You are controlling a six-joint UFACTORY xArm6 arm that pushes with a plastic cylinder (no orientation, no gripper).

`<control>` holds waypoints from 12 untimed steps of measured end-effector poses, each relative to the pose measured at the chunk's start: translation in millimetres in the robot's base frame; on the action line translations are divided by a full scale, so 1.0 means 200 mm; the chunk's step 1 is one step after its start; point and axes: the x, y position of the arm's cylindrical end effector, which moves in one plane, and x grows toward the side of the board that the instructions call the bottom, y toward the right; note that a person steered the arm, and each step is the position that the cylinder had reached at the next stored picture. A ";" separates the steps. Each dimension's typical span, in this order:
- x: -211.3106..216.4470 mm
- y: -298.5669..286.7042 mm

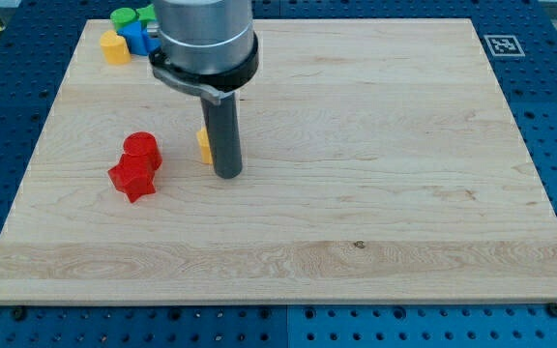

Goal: Slide the yellow hexagon closer to the group of the blocks

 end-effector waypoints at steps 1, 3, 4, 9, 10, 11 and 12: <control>0.01 -0.02; -0.09 -0.14; -0.09 -0.16; -0.32 -0.09; -0.37 -0.08; -0.38 -0.05; -0.38 -0.03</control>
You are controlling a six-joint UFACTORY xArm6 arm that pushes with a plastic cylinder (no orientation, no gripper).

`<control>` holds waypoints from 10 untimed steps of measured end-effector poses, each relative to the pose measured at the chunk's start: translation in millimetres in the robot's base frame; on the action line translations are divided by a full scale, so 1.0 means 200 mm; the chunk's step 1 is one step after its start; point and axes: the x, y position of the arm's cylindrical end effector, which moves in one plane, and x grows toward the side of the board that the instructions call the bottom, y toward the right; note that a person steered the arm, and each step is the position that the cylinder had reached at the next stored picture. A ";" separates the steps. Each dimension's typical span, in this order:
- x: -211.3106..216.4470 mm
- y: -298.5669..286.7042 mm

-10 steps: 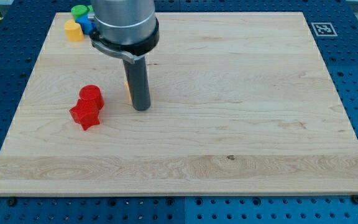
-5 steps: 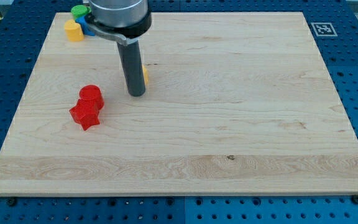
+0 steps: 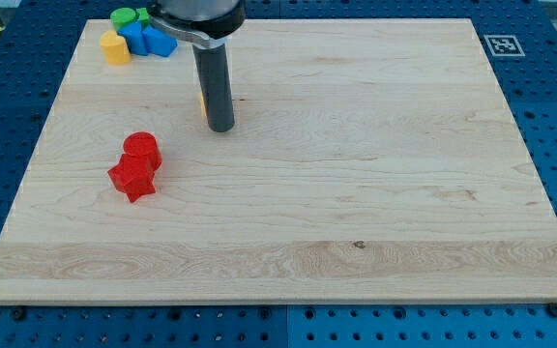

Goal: Slide the yellow hexagon closer to the group of the blocks

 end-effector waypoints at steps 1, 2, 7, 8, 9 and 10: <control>0.00 0.09; -0.02 0.10; -0.15 -0.23; -0.21 -0.23; -0.26 -0.27; -0.25 -0.38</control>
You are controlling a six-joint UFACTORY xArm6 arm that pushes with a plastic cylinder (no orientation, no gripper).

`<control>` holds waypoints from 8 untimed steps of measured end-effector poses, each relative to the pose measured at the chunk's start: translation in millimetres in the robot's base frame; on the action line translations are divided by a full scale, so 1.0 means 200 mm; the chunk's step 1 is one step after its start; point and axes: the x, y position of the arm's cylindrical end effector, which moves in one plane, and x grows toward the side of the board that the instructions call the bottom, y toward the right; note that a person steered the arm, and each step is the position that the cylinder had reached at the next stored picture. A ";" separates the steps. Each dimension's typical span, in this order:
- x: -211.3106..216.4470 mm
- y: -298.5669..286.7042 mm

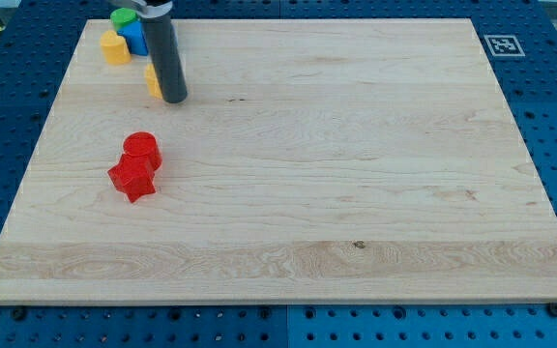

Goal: Slide the yellow hexagon closer to the group of the blocks

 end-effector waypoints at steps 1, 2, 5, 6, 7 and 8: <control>0.01 -0.05; 0.01 -0.08; -0.06 -0.09; -0.10 -0.09; -0.16 -0.09; -0.21 -0.09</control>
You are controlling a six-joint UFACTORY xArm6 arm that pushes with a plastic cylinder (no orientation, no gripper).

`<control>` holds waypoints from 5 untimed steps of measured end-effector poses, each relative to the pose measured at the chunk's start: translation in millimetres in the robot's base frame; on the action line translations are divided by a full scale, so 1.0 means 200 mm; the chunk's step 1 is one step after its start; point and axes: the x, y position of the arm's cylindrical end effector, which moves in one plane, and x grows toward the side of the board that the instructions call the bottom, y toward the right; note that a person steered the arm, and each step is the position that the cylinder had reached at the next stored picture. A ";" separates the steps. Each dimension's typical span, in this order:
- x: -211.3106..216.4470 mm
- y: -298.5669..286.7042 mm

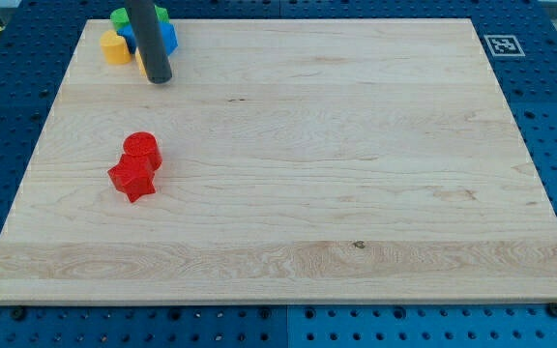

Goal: Slide the yellow hexagon closer to the group of the blocks

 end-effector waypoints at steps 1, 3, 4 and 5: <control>-0.03 0.00; -0.05 0.00; -0.05 0.00; -0.05 -0.02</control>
